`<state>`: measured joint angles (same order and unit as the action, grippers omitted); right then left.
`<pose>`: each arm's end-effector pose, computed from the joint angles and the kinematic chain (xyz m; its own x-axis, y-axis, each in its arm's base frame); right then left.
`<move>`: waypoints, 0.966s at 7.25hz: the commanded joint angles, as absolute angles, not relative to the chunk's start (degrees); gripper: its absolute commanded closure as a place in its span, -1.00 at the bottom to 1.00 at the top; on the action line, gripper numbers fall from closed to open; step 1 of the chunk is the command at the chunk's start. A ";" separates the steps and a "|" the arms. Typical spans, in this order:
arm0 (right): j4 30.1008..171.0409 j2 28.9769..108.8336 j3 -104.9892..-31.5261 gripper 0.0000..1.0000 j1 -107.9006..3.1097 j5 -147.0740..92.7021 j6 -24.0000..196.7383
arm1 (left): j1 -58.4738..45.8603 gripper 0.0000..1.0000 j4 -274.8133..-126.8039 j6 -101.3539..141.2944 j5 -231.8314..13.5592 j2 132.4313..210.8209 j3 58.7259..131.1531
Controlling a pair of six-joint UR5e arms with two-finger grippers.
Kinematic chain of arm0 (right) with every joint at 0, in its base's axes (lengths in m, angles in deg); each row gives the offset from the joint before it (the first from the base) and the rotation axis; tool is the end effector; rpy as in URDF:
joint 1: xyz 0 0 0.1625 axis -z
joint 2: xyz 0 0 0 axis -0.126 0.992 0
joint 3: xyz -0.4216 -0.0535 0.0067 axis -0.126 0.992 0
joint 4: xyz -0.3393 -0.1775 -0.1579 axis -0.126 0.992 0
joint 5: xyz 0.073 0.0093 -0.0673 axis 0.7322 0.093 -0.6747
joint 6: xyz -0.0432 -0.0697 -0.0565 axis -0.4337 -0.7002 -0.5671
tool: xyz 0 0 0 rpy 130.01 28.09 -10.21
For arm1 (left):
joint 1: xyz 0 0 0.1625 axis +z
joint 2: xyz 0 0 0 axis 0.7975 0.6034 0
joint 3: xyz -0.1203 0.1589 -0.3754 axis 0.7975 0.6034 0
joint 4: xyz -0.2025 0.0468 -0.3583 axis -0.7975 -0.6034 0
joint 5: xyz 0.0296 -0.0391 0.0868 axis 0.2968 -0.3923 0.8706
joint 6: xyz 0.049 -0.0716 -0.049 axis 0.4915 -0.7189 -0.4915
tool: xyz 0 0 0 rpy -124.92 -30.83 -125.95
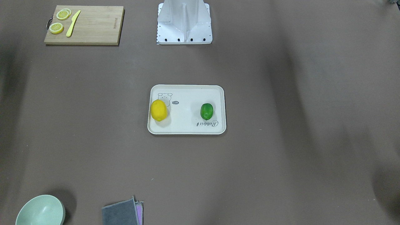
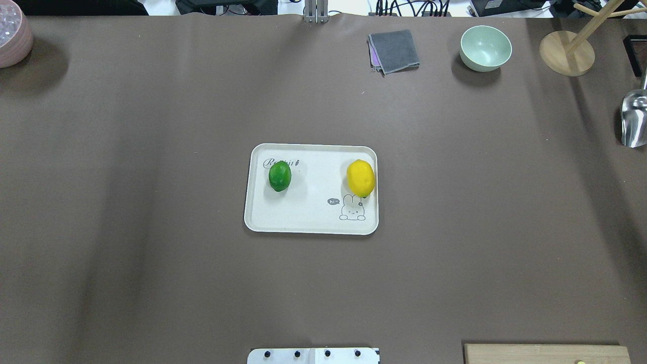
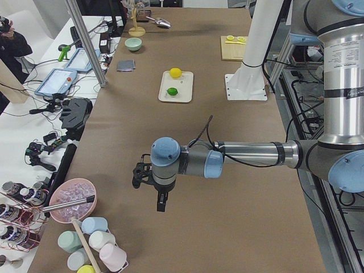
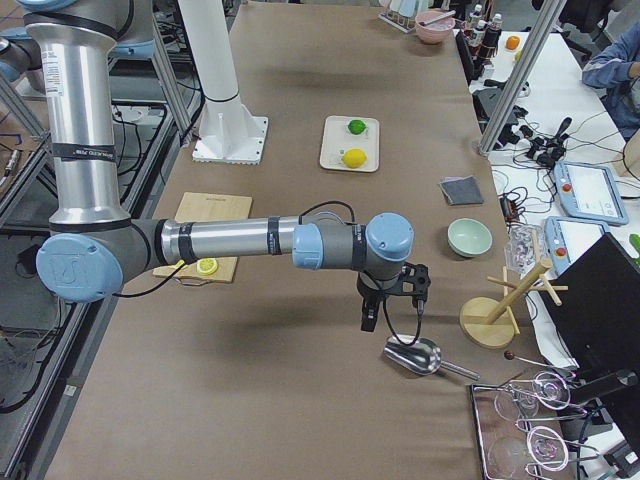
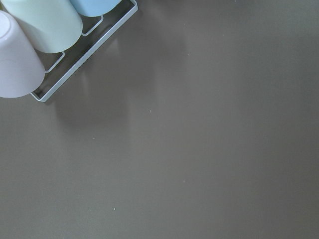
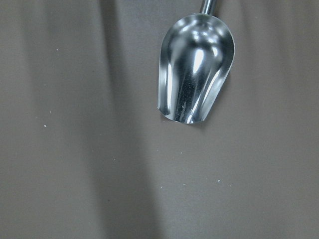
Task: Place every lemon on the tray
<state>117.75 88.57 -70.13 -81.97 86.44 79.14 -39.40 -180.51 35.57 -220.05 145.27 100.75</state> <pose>0.0540 -0.4965 0.6172 0.6794 0.1345 0.7213 -0.0970 0.9909 -0.0934 -0.0839 -0.4459 0.6472 0.7407 0.0561 -0.6695 0.0285 0.9930 0.1147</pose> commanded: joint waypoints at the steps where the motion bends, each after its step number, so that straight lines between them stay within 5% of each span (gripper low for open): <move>1: 117.34 91.20 -72.02 -0.99 -82.68 86.55 79.10 | -39.40 -0.97 -180.51 35.58 -220.05 145.26 100.74; 7: 117.34 92.26 -72.47 -1.00 -82.85 86.20 79.10 | -39.48 -0.97 -180.51 35.67 -220.05 145.18 100.83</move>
<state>117.37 92.15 -72.37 -82.75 86.31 79.10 -39.48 -180.51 35.66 -220.05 145.18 100.83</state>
